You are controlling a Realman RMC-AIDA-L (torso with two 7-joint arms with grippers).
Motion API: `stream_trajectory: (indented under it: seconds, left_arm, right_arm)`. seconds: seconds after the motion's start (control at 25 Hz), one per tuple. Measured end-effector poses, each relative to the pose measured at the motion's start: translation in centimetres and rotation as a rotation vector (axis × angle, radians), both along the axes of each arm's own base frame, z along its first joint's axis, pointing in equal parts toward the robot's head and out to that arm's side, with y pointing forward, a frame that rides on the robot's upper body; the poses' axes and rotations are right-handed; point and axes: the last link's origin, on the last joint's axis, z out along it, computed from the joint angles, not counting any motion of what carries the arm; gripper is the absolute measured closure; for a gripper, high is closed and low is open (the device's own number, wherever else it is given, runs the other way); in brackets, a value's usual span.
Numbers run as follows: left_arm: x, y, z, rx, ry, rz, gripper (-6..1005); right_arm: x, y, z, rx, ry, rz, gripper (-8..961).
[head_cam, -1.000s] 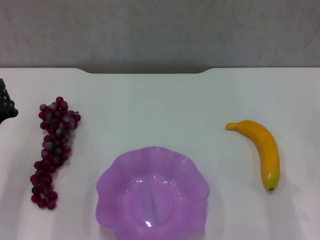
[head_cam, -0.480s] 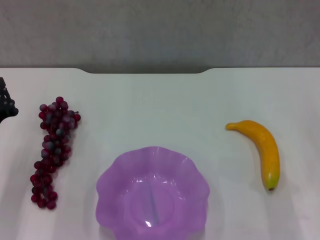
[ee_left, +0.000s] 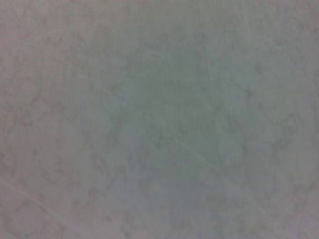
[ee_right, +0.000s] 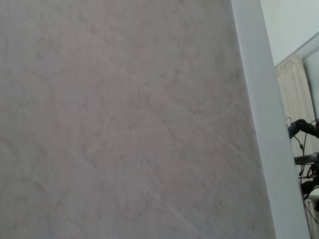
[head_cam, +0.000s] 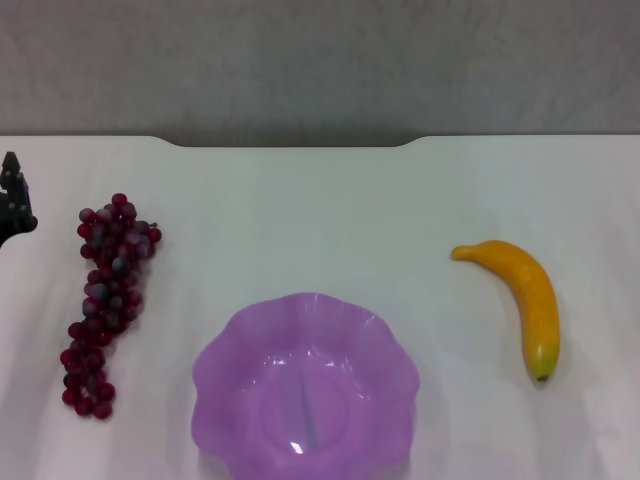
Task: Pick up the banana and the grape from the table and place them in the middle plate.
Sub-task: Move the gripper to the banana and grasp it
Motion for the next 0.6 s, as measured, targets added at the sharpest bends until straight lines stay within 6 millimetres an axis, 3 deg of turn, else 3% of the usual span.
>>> stream_trajectory:
  seconds: [0.2,0.48,0.6]
  left_arm:
    - [0.32,0.01,-0.12,0.0,-0.011,-0.012,725]
    - [0.65,-0.23,-0.32,-0.004,-0.006,-0.036,567]
    - [0.94,-0.44,-0.33,0.004,-0.008,-0.057,447]
  right_arm:
    - [-0.04,0.04,-0.02,-0.002,0.004,0.004,727]
    - [-0.02,0.28,-0.09,-0.011,0.018,0.001,326]
    - [0.36,0.32,0.11,-0.004,0.086,-0.007,186]
